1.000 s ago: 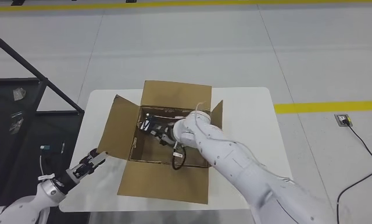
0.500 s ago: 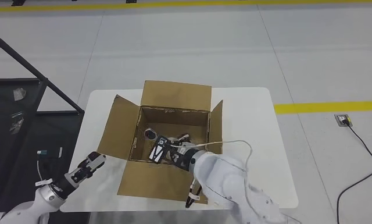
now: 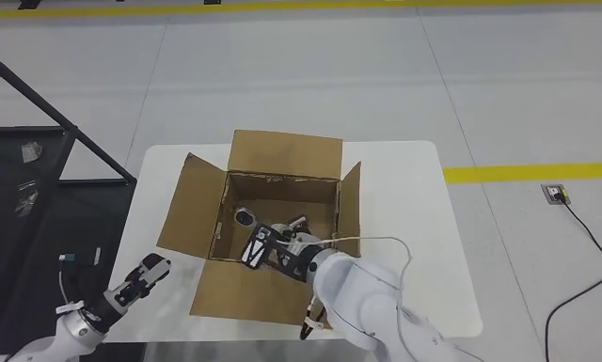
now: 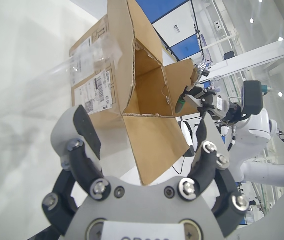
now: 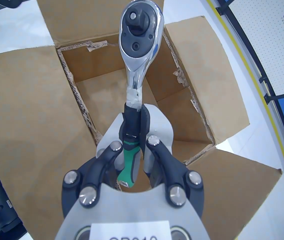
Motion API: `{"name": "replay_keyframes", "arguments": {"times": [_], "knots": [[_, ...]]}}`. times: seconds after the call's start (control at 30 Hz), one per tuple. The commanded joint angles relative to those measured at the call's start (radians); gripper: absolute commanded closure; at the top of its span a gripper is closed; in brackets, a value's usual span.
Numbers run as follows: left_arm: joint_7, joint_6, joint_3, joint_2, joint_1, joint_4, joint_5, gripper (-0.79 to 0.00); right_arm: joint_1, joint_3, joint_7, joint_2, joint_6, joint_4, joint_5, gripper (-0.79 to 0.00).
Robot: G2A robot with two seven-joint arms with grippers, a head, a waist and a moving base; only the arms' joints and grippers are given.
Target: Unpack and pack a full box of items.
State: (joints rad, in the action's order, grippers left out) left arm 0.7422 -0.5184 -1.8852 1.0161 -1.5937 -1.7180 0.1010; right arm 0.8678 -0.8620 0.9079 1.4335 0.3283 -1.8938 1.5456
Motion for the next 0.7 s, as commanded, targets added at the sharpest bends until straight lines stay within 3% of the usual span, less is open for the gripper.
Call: {"name": "replay_keyframes", "arguments": {"times": [0.0,0.27,0.43,0.57,0.67], "knots": [[-0.001,-0.002,0.000,-0.001,-0.003,0.000,-0.003,-0.785,0.019,-0.024,-0.023,-0.003,-0.018,-0.054,0.012,0.000],[0.005,-0.007,0.003,-0.004,-0.008,-0.006,-0.006,-0.785,0.264,-0.245,-0.129,-0.039,-0.107,-0.456,0.091,0.000],[0.006,-0.013,0.002,-0.006,-0.014,-0.001,-0.004,-0.785,0.362,-0.487,-0.237,-0.054,-0.093,-0.456,-0.083,0.000],[0.003,-0.023,0.005,-0.006,-0.020,-0.003,0.006,-0.785,0.457,-0.688,-0.126,-0.066,-0.064,-0.456,-0.299,0.000],[-0.003,-0.025,0.006,-0.006,-0.023,0.002,0.017,-0.785,0.479,-0.798,-0.085,-0.073,-0.055,-0.309,-0.429,0.000]]}}
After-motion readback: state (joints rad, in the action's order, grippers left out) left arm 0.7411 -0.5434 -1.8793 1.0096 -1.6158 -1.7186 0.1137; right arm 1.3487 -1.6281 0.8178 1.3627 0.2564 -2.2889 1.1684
